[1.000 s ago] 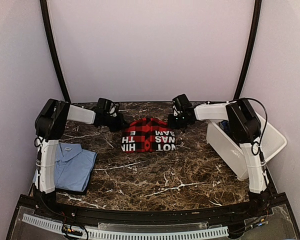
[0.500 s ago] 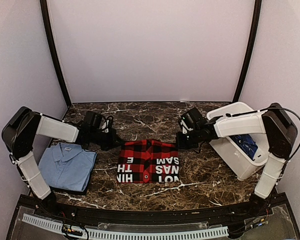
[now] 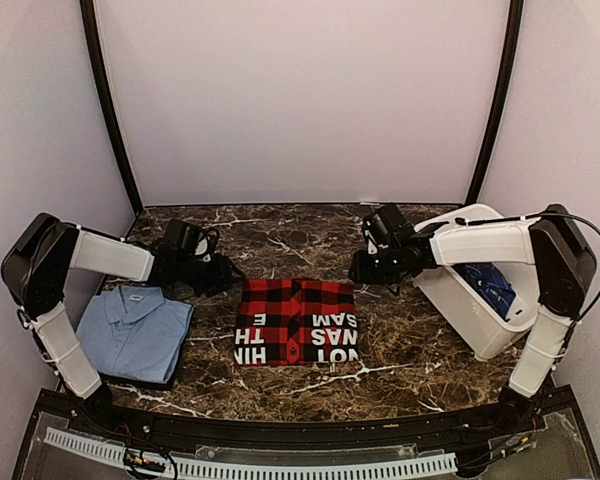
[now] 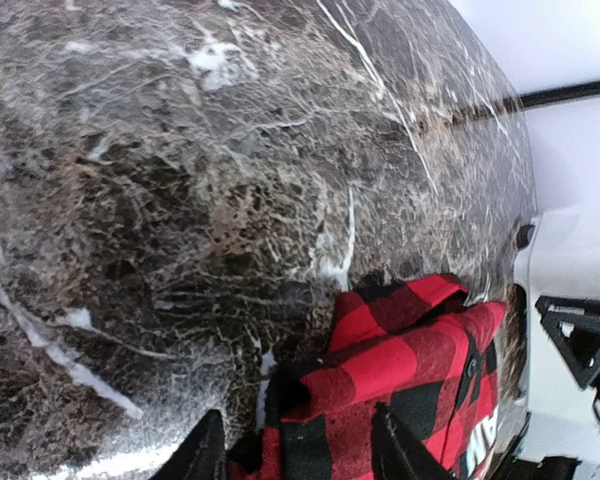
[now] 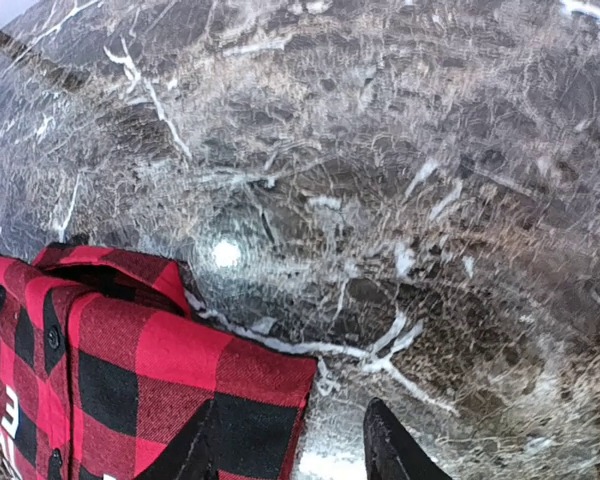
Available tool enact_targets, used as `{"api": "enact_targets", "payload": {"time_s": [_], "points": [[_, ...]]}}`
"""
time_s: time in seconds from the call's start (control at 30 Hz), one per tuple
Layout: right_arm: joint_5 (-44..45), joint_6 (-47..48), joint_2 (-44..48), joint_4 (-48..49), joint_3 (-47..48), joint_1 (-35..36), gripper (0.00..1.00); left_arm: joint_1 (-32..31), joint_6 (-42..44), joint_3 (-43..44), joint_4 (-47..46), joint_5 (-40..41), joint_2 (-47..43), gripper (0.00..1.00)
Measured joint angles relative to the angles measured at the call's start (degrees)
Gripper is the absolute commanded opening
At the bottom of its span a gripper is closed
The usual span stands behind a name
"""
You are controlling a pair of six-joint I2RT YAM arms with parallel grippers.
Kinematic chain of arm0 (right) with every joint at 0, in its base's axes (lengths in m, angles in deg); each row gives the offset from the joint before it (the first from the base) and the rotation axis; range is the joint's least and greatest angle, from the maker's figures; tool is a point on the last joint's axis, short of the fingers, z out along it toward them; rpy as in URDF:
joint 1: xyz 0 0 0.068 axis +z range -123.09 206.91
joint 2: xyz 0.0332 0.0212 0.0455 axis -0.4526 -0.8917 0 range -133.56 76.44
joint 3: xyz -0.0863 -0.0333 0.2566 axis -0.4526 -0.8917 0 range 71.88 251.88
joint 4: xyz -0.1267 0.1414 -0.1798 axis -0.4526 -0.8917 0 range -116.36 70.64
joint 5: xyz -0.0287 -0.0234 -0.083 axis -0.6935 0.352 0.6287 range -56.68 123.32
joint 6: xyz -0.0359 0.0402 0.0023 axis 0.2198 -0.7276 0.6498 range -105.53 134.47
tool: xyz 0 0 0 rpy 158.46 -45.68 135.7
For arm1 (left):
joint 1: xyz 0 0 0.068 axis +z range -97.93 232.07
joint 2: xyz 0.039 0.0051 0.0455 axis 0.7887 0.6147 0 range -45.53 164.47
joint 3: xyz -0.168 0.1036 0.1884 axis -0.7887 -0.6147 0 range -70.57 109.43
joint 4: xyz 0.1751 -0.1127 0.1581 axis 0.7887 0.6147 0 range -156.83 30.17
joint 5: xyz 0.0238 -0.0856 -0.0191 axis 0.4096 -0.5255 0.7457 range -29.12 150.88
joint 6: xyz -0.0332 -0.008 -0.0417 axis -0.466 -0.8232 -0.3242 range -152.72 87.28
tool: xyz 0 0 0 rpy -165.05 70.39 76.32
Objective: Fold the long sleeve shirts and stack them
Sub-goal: Fold the 2/3-rectangle-folded shirt at the center of the board, then smooth out the square-folded shirt at the center of the board.
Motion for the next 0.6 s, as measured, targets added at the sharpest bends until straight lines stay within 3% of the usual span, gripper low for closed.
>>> {"api": "enact_targets", "payload": {"time_s": [0.1, 0.37, 0.6], "points": [[0.94, 0.81, 0.5, -0.74, 0.98, 0.17, 0.43, 0.59, 0.42, 0.2, 1.25, 1.66, -0.85, 0.51], [1.01, 3.48, 0.9, -2.93, 3.63, 6.12, 0.4, 0.15, 1.18, -0.11, 3.41, 2.34, -5.84, 0.38], [-0.24, 5.2, -7.91, -3.37, 12.46, 9.99, 0.38, -5.75, 1.36, -1.38, 4.85, 2.29, -8.44, 0.35]]}}
